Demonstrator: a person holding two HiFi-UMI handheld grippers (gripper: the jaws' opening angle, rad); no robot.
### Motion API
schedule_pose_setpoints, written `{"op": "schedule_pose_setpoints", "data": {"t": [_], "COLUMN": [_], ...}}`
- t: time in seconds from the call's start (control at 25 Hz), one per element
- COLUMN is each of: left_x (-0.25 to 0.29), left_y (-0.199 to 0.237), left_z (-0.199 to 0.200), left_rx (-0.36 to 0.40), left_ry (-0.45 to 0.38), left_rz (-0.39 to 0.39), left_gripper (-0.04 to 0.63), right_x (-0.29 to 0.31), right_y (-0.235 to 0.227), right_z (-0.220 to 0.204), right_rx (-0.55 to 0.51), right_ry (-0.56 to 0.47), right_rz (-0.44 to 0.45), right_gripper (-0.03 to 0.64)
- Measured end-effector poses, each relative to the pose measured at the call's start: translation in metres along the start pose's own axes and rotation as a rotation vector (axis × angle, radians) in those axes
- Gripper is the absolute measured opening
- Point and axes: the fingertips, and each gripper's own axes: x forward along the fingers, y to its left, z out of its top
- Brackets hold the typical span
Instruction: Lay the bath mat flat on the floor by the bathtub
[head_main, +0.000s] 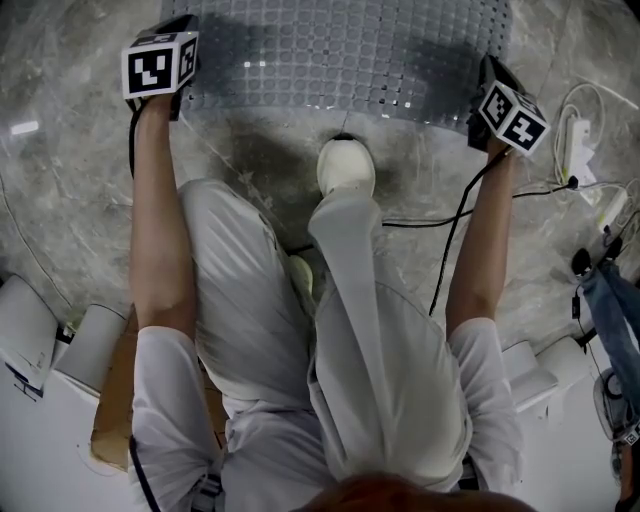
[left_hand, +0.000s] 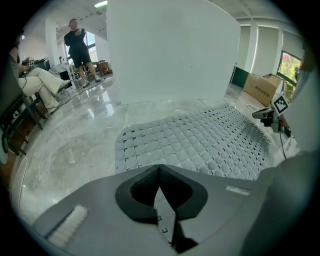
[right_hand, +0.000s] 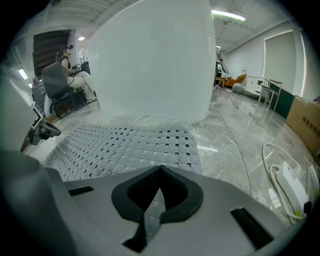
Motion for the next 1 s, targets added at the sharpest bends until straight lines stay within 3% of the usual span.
{"op": "schedule_pose_setpoints", "data": {"t": [0.56, 0.76, 1.0], "left_x": [0.003, 0.008, 0.009], "left_y": [-0.017, -0.024, -0.041], "left_z": [0.007, 0.015, 0.031], "left_rx": [0.015, -0.013, -0.028], "left_ry": [-0.006, -0.032, -0.027], "left_rz": [-0.025, -0.065, -0.172], "left_gripper": [0.000, 0.000, 0.000], "right_x": [-0.005, 0.001, -0.005], "right_y": [0.017, 0.043, 0.083], "right_z": [0.016, 0.029, 0.046], "right_rx": [-0.017, -0.028, -0.049], "right_ry": [-0.050, -0.083, -0.087], "right_rz": [0.047, 0.090, 0.149], "right_gripper": [0.003, 0.003, 0.003]}}
